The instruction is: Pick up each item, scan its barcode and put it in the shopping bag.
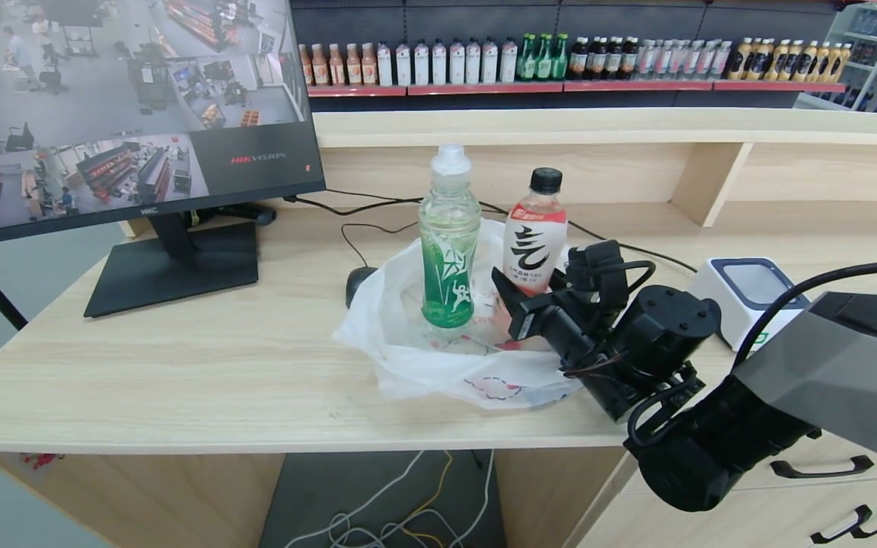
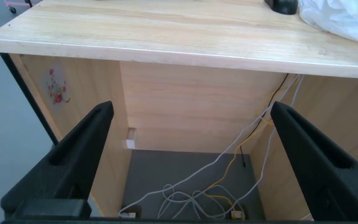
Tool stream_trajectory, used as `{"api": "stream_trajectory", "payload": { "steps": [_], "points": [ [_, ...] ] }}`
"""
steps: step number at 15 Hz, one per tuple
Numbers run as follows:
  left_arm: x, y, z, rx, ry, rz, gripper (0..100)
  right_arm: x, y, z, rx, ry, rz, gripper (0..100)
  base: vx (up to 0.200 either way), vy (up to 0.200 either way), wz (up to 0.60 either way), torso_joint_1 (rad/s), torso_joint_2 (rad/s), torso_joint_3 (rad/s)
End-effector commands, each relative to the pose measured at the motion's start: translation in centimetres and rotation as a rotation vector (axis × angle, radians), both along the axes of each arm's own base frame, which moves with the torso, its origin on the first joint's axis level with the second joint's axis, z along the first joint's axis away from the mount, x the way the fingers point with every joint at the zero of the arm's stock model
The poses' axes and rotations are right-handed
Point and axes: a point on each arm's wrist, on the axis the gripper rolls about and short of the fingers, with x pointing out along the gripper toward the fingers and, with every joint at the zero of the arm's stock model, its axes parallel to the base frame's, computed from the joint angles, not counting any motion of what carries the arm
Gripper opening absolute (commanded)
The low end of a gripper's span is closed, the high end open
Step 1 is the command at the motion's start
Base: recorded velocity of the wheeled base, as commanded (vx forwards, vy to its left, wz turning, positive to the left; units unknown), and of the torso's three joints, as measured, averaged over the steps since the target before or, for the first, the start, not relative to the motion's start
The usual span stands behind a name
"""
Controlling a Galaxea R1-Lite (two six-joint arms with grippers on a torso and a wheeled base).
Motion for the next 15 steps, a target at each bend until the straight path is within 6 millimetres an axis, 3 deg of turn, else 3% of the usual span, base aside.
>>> {"api": "stream_trajectory", "payload": {
  "steps": [1,11,12,15],
  "points": [
    [0.0,0.0,0.0,0.0,0.0,0.0,100,0.08,0.06,-0.69,-0.012,0.021,0.0,0,0.0,0.0,0.0,0.0,0.0,0.0],
    [0.0,0.0,0.0,0.0,0.0,0.0,100,-0.06,0.31,-0.75,-0.012,0.023,0.006,0,0.0,0.0,0.0,0.0,0.0,0.0],
    [0.0,0.0,0.0,0.0,0.0,0.0,100,-0.08,0.3,-0.69,-0.01,0.022,0.007,100,0.0,0.0,0.0,0.0,0.0,0.0],
    [0.0,0.0,0.0,0.0,0.0,0.0,100,-0.25,0.19,-0.5,-0.009,0.021,0.007,100,0.0,0.0,0.0,0.0,0.0,0.0]
  ]
}}
